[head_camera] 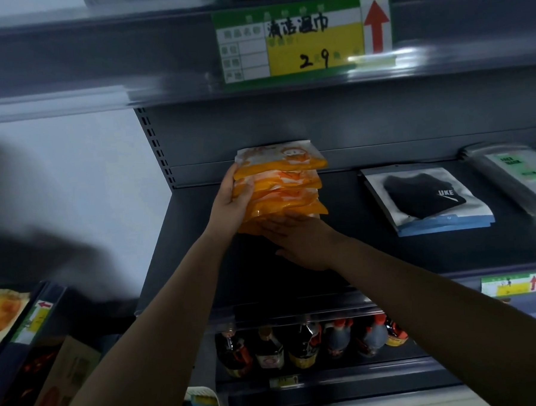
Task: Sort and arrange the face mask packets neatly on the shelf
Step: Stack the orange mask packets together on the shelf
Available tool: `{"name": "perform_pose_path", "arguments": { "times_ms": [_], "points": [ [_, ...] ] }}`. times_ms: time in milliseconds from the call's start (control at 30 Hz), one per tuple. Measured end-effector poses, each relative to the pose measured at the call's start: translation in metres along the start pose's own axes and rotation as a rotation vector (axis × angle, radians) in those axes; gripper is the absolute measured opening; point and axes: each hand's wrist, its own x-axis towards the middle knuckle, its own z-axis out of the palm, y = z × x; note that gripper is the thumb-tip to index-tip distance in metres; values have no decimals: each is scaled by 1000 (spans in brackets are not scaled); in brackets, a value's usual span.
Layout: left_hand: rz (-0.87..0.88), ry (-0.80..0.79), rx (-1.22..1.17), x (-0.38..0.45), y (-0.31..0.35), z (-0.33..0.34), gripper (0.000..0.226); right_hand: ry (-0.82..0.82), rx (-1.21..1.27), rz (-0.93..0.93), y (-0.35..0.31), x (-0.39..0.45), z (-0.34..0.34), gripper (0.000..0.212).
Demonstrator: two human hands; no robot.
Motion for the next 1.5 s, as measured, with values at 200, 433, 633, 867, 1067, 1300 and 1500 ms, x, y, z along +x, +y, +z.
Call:
{"name": "perform_pose_path", "arguments": {
  "times_ms": [200, 433, 633, 867, 1067, 1300, 1500],
  "points": [
    [20, -10, 4, -3, 0, 2, 53, 56, 60, 21, -6, 0, -2, 59],
    [-21, 2, -45, -8, -3, 2, 56, 638, 321, 141, 8, -47, 12, 24],
    [-45, 3, -63, -8, -5, 1, 55, 420, 703, 663, 22, -54, 17, 62],
    [-28, -6, -56, -10, 1, 4, 51, 387, 1101, 681, 13, -40, 0, 70],
    [-41, -10, -64, -9, -1, 3, 53, 396, 889, 658, 8, -35, 7, 69],
    [-43, -15, -49, -8, -1, 4, 54, 363, 516, 556, 11, -31, 17, 54],
    [-39, -40, -48, -10, -1, 7, 57, 203, 607, 571, 22, -29, 19, 66]
  ]
}}
